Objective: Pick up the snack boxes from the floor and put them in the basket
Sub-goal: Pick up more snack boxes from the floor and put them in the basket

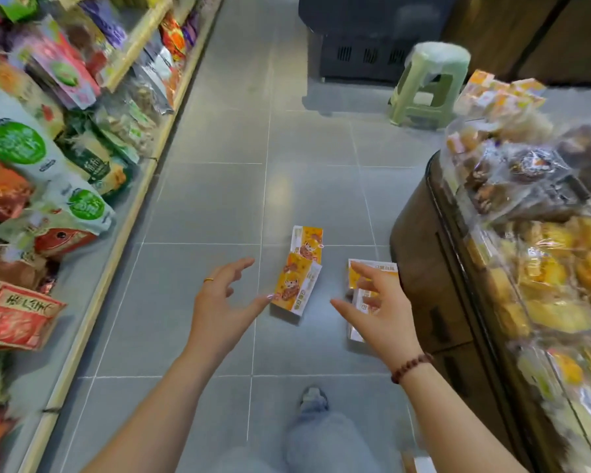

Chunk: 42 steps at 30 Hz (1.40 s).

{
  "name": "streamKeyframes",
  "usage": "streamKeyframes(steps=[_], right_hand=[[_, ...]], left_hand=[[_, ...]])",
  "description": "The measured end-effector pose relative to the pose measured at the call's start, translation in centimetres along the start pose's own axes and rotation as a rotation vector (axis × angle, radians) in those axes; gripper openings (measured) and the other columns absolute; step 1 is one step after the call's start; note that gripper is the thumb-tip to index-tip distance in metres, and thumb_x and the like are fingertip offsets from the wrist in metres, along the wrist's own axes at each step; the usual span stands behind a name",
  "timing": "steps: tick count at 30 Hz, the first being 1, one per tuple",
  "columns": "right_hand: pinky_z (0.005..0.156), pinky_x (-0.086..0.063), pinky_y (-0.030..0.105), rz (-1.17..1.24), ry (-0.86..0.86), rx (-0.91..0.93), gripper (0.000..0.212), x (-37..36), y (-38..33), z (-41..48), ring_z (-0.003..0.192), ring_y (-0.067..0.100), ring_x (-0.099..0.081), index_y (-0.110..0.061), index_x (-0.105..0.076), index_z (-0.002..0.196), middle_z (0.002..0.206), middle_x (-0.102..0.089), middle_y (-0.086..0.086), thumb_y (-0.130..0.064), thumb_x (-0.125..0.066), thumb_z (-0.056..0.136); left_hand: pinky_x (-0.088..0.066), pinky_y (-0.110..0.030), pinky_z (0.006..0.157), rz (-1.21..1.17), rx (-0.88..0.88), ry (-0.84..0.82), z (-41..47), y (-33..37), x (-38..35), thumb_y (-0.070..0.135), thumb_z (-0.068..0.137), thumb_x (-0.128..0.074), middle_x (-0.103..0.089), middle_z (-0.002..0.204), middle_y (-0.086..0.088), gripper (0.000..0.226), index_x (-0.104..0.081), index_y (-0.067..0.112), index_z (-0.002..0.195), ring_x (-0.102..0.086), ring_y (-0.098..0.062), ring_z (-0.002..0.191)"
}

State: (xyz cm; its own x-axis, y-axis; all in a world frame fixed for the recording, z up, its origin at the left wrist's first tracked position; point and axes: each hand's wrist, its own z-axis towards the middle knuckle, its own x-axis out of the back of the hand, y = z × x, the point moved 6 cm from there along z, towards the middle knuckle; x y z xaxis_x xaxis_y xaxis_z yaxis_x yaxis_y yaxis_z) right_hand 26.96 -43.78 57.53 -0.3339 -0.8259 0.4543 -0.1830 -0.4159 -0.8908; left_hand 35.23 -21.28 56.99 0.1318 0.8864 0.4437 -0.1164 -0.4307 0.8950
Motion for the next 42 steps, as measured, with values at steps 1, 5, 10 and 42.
streamKeyframes(steps=[1,5,10,42], right_hand=[[0.075,-0.039,0.007,-0.016,-0.022,-0.013,0.055,0.1,0.7,1.8,0.099,-0.003,-0.050,-0.039,-0.047,0.116,0.111,-0.051,-0.013,-0.025,-0.078,0.073],[0.074,-0.039,0.007,-0.053,-0.068,-0.076,0.060,-0.6,3.2,8.0,0.098,-0.004,-0.050,-0.035,-0.047,0.124,0.117,-0.049,-0.011,-0.027,-0.077,0.073],[0.074,-0.039,0.007,-0.125,-0.163,-0.132,0.065,-3.7,7.0,14.6,0.101,0.000,-0.050,-0.038,-0.042,0.128,0.119,-0.048,-0.014,-0.027,-0.077,0.075],[0.105,-0.022,0.066,-0.959,-0.769,0.080,0.105,-33.5,53.3,37.5,0.140,0.037,-0.011,-0.056,-0.010,0.140,0.157,0.005,0.007,-0.048,-0.080,0.062]], left_hand=[[-0.044,-0.029,0.090,0.000,0.028,0.005,1.2,-0.5,-0.7,0.020,0.065,-0.083,-0.056,0.113,0.003,0.057,-0.053,0.045,0.106,-0.053,-0.011,0.105],[-0.045,-0.029,0.089,0.018,0.123,0.017,5.1,-3.4,-2.9,0.017,0.065,-0.083,-0.057,0.111,0.003,0.057,-0.054,0.046,0.105,-0.055,-0.012,0.102],[-0.045,-0.028,0.087,0.021,0.265,0.011,10.1,-9.1,-5.9,0.017,0.066,-0.082,-0.055,0.110,0.004,0.053,-0.058,0.034,0.111,-0.056,-0.014,0.101],[-0.036,-0.043,0.108,-0.282,0.827,0.100,15.8,-61.2,-41.4,0.045,0.053,-0.085,-0.032,0.148,0.002,0.115,-0.013,0.045,0.143,-0.035,-0.012,0.134]])
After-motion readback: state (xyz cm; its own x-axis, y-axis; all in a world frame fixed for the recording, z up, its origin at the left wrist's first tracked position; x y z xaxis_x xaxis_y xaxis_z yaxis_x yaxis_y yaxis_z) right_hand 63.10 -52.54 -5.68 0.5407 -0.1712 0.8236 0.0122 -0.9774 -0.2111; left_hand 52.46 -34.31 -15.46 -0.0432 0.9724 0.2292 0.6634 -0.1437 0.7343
